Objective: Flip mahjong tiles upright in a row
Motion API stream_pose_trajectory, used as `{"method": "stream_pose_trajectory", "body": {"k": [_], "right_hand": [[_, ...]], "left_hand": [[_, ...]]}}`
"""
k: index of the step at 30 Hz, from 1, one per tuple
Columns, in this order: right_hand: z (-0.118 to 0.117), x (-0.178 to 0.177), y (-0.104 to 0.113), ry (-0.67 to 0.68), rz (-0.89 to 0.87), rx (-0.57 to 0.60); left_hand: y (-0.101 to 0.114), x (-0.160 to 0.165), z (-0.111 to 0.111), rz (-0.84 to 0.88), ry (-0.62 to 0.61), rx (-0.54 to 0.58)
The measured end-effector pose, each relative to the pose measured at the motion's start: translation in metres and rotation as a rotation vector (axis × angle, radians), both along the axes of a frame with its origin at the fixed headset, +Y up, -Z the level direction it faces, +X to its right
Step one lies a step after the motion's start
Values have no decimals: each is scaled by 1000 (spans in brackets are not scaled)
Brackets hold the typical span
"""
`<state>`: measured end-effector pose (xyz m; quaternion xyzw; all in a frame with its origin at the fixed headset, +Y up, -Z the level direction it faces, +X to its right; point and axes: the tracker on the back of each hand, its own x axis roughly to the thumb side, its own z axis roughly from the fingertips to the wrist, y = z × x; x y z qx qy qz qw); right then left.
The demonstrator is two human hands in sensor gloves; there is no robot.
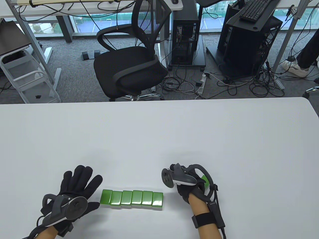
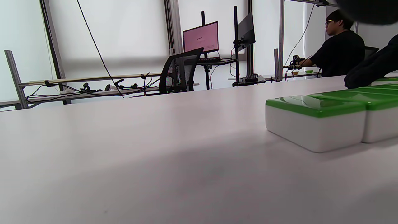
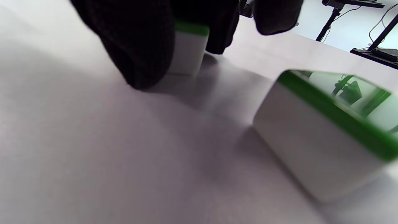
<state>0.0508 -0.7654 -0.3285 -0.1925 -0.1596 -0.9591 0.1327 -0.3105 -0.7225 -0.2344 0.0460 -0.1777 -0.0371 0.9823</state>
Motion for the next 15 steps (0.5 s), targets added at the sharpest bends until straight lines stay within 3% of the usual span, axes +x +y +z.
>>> {"method": "stream_pose_trajectory", "body": {"k": [7, 12, 15], "right_hand": [[9, -2, 3, 64, -10, 70], [32, -6, 10, 127, -92, 125], [49, -12, 14, 148, -117, 94]], "left_hand": [[0, 1, 0, -6, -4, 3], [0, 1, 0, -5, -7, 2], [0, 1, 1, -8, -7, 0]]}}
